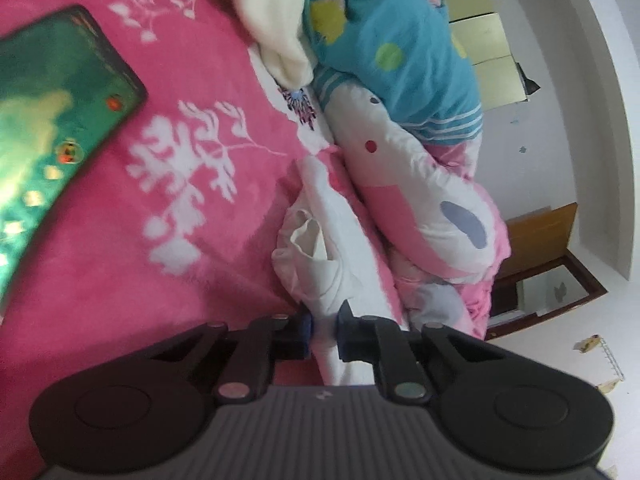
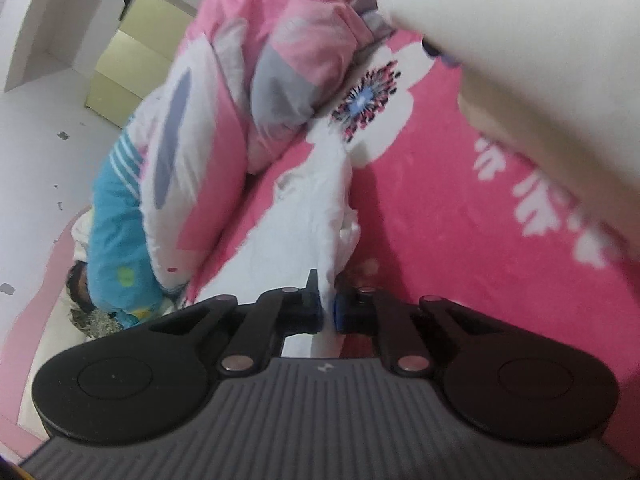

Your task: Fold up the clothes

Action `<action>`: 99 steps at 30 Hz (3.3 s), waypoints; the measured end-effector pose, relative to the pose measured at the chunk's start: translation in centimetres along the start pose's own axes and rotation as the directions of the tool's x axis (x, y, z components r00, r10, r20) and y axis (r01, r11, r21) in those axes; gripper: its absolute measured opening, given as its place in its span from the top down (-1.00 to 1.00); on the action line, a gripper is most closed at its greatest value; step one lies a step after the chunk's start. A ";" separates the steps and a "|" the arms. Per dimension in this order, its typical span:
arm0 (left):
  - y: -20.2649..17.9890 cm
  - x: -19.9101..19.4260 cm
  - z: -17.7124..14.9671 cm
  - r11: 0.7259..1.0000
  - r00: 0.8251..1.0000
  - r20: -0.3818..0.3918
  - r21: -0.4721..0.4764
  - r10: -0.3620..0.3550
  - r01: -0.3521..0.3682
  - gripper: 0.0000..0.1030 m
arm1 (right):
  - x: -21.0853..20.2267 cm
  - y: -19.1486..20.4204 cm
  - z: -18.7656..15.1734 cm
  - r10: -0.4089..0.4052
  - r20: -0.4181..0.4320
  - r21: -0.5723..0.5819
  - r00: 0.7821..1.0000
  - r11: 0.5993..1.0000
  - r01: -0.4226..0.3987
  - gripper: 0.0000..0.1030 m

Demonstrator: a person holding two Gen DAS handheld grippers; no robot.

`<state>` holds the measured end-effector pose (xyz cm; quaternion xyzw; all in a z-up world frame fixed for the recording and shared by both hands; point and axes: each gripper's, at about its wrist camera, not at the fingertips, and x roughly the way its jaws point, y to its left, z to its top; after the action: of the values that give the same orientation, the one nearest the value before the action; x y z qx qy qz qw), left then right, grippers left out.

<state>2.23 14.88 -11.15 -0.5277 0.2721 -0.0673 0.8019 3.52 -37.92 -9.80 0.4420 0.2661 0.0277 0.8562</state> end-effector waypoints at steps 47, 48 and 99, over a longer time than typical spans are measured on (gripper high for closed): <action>0.9 -13.8 -3.5 0.709 0.996 0.010 0.702 0.092 -0.072 0.11 | 9.3 30.0 -25.3 -0.101 -0.739 -0.547 0.667 0.668 -0.505 0.01; 1.0 -13.7 -3.5 0.708 0.996 0.004 0.703 0.084 -0.063 0.11 | 9.6 30.4 -25.6 -0.129 -0.739 -0.566 0.662 0.652 -0.505 0.01; 3.6 -10.0 0.8 0.842 0.948 -0.263 0.456 -0.182 0.288 0.86 | 10.6 30.5 -24.0 -0.128 -0.716 -0.556 0.686 0.699 -0.450 0.86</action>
<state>-6.50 21.03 -10.47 -0.3275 0.2621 -0.2871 0.8612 6.80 1.45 -2.07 0.0631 0.4991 0.3756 0.7784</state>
